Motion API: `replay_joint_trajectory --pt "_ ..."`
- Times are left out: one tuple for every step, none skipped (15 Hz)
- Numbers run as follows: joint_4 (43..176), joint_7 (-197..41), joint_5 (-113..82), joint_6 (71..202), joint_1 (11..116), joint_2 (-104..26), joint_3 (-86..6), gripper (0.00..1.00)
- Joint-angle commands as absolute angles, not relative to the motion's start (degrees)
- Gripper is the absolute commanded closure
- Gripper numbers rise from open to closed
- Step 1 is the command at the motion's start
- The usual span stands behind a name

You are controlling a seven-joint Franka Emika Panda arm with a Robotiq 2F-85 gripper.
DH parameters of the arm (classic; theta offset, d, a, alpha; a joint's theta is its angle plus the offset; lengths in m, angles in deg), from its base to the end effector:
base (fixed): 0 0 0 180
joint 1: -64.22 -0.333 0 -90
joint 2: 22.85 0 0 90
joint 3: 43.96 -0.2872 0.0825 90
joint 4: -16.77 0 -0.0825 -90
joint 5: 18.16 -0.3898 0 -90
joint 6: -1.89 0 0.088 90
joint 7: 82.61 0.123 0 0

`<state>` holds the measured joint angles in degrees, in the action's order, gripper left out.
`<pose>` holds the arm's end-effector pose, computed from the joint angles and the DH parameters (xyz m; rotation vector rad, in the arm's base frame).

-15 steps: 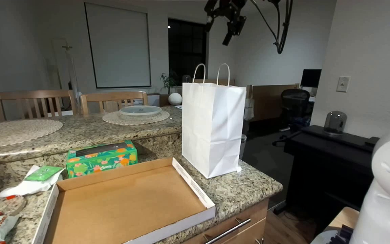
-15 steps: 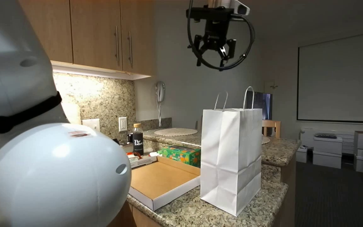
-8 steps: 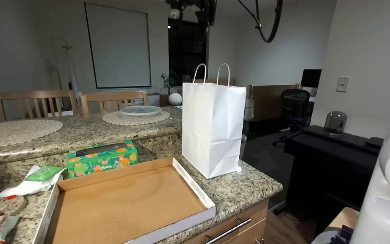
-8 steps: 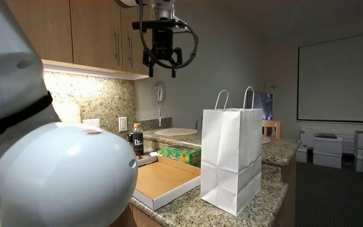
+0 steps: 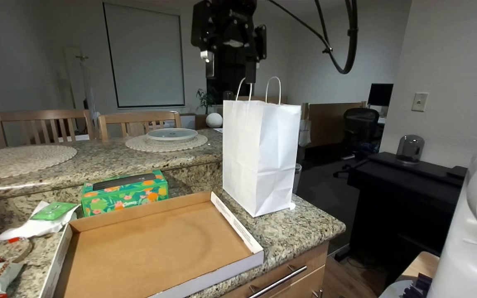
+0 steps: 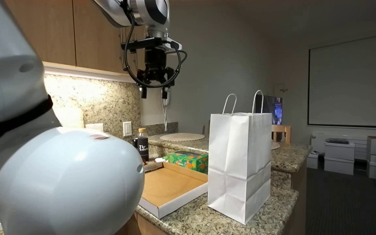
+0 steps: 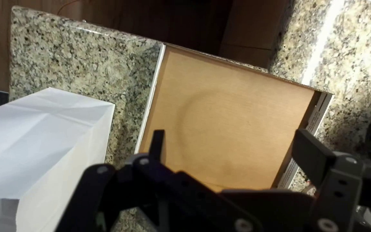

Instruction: Put the socks inside the white bag

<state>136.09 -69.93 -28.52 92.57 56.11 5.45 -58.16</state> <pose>0.3736 0.1942 0.5695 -3.0779 -0.2073 0.0557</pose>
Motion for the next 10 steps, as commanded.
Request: replay_joint_trajectory --pt "136.64 -69.38 -28.52 92.56 55.77 5.83 -57.89 0.0" --pt "137.38 -69.14 -28.59 92.65 55.8 6.48 -57.87 0.0" --pt "137.91 -69.05 -28.62 92.67 55.82 7.03 -57.84 0.0" --pt "138.23 -69.02 -28.64 92.68 55.83 7.46 -57.83 0.0" --pt "138.39 -69.01 -28.66 92.69 55.84 7.72 -57.82 0.0" --pt "138.45 -69.0 -28.66 92.69 55.85 7.85 -57.82 0.0" --pt "138.45 -69.0 -28.67 92.69 55.85 7.88 -57.81 0.0" --pt "138.46 -69.0 -28.67 92.69 55.85 7.88 -57.8 0.0" --pt "138.47 -69.0 -28.67 92.69 55.85 7.88 -57.8 0.0" --pt "138.47 -69.0 -28.67 92.69 55.86 7.88 -57.79 0.0"
